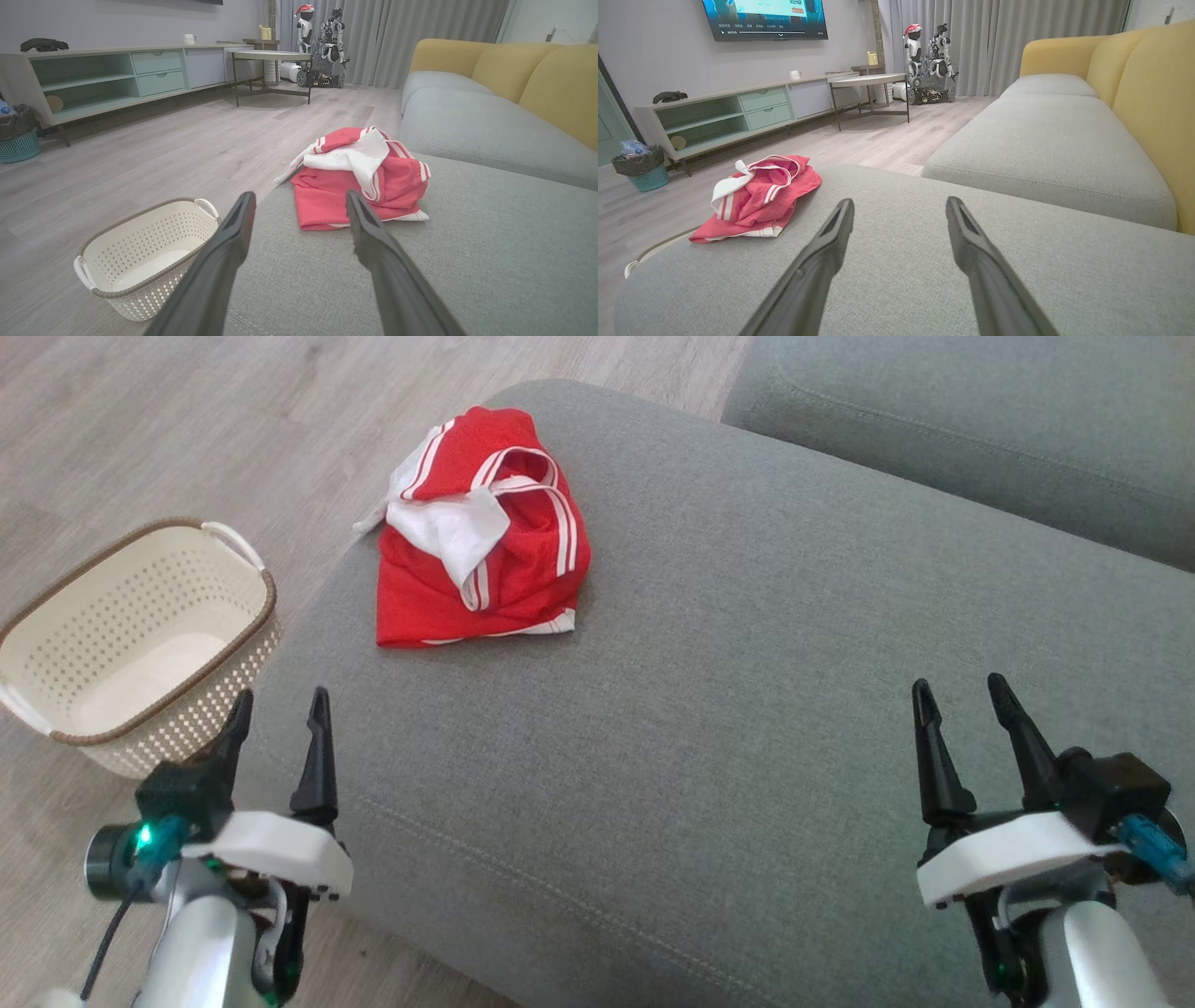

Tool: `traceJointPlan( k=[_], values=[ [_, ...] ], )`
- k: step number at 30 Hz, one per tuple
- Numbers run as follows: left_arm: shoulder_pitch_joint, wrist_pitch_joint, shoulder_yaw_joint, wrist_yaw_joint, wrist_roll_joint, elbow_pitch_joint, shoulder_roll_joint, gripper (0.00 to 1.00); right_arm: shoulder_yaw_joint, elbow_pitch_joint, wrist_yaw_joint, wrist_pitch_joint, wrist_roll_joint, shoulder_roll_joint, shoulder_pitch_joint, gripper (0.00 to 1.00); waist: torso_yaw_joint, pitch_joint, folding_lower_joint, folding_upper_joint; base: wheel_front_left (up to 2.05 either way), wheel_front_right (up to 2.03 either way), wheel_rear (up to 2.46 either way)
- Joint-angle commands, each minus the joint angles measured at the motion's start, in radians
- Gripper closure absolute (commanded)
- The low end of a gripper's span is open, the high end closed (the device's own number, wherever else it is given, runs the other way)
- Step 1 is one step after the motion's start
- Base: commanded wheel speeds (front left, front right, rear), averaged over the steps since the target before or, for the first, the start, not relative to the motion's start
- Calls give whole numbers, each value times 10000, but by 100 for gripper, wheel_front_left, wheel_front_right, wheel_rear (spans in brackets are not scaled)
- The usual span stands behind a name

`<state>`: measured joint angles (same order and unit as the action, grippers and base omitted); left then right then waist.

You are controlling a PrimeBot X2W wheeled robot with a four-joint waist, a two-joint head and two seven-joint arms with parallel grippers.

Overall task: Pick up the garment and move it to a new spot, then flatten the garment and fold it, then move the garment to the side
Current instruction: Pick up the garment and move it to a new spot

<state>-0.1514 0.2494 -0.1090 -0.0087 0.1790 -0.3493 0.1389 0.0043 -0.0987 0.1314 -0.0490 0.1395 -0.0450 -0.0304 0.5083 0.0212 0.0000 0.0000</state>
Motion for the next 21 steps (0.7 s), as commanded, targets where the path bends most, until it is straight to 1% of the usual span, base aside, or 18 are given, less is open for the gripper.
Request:
traceJointPlan(
  k=[1,6,12,15,21],
  values=[
    [-779,124,318,-35,-24,315,156,0,272,343,-7,73,39,-53,-461,0,-32,46,0,0,0,0,0],
    [-1451,122,207,-224,17,99,168,0,416,484,-7,222,-52,-53,-642,0,-296,413,0,0,0,0,0],
    [-2857,14,230,-565,334,-474,283,0,567,758,-7,511,-231,-53,-1028,0,-989,1220,0,0,0,0,0],
    [-3688,-143,334,-735,589,-1069,450,0,621,939,-7,672,-353,-53,-1219,0,-1397,1726,0,0,0,0,0],
    [-5408,-617,430,-1032,1145,-2688,884,0,718,1229,-7,897,-544,-53,-1632,0,-2120,2695,0,0,0,0,0]
  ],
)
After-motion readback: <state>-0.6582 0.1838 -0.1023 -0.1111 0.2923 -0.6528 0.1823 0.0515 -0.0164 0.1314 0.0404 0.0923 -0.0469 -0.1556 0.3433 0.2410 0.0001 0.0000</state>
